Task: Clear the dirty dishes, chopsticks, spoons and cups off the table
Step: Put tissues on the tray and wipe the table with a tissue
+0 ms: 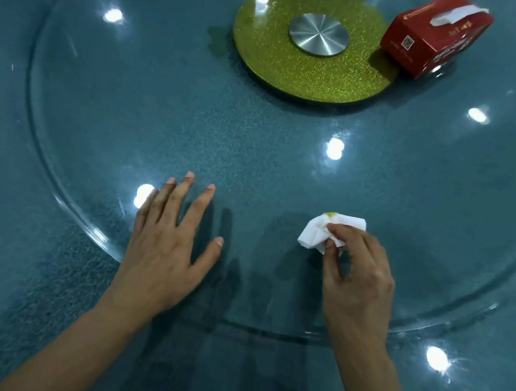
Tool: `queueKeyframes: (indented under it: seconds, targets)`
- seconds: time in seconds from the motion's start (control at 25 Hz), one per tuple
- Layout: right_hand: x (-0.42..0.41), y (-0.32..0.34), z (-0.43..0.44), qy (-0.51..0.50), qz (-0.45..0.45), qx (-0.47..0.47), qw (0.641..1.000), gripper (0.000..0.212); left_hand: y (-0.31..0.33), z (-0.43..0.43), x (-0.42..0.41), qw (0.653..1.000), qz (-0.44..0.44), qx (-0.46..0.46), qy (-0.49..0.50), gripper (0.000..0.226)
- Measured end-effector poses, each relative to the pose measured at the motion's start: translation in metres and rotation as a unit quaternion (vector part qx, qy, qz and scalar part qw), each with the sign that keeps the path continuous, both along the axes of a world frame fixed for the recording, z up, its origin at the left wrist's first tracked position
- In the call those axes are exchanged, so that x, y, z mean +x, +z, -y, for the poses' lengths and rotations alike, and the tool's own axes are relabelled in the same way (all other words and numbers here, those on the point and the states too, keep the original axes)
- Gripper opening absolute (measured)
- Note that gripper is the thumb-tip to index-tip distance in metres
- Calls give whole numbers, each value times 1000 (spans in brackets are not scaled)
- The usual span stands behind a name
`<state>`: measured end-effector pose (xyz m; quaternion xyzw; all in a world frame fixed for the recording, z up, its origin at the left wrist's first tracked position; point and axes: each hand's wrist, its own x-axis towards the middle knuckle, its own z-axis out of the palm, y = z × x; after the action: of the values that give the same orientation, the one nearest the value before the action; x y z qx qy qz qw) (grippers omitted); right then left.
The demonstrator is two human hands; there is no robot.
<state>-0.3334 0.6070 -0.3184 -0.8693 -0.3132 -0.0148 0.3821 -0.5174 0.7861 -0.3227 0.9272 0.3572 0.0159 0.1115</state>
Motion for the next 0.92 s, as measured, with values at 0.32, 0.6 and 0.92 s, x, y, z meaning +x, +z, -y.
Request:
queueKeyframes:
  seconds: [0.32,0.6,0.92]
  targets:
    - [0,3,-2,-5,-8,-7,1000,33,-1,23,5,1000,-10,-16,9,77]
    - [0,1,-4,2,-9,-13,1000,31,13,45,19,998,25,-53,-4,75]
    - [-1,0,-9,13,-24,-13,1000,30,12,1,20,999,11,-41,-30,73]
